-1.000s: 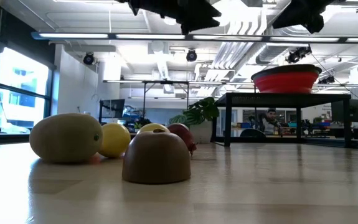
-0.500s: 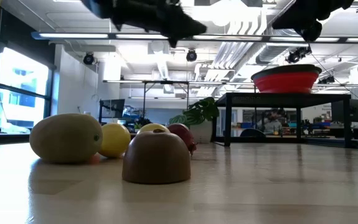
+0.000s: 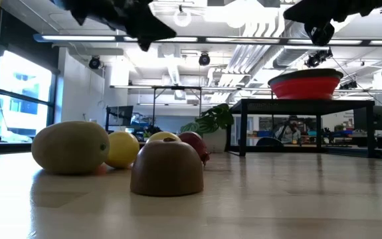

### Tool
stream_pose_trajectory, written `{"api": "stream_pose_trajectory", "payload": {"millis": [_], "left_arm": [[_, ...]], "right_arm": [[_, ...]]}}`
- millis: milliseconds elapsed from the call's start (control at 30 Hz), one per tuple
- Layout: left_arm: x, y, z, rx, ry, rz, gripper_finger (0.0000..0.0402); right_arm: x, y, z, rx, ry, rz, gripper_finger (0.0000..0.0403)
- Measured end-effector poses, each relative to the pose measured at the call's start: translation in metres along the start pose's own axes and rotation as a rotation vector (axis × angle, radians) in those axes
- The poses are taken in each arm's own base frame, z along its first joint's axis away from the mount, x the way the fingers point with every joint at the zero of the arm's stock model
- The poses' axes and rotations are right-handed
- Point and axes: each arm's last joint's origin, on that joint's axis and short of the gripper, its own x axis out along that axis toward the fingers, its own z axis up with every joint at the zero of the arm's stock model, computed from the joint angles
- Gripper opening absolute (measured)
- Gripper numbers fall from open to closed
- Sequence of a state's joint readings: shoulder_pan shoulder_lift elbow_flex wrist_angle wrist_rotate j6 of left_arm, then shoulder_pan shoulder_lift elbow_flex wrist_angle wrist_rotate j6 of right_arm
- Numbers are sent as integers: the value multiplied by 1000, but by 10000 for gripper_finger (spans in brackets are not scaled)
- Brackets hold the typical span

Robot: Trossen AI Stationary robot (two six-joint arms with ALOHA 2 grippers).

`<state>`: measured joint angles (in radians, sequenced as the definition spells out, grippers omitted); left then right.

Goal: Pick & Place Fruit
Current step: Put the red pomegranate into the red strainer bowl

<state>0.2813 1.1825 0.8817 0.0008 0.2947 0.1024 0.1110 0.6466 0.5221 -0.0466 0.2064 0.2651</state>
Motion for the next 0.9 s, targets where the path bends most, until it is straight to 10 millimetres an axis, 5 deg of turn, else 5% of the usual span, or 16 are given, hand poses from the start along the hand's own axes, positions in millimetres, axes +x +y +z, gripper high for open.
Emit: {"api": "stream_pose_trajectory", "payload": {"millis": [233, 900], "left_arm": [[-16, -9, -6, -41, 109, -22, 2], [-6, -65, -10, 127, 112, -47, 1]], "right_arm": [[4, 2, -16, 10, -30, 45, 4], [14, 10, -23, 49, -13, 76, 4]]}}
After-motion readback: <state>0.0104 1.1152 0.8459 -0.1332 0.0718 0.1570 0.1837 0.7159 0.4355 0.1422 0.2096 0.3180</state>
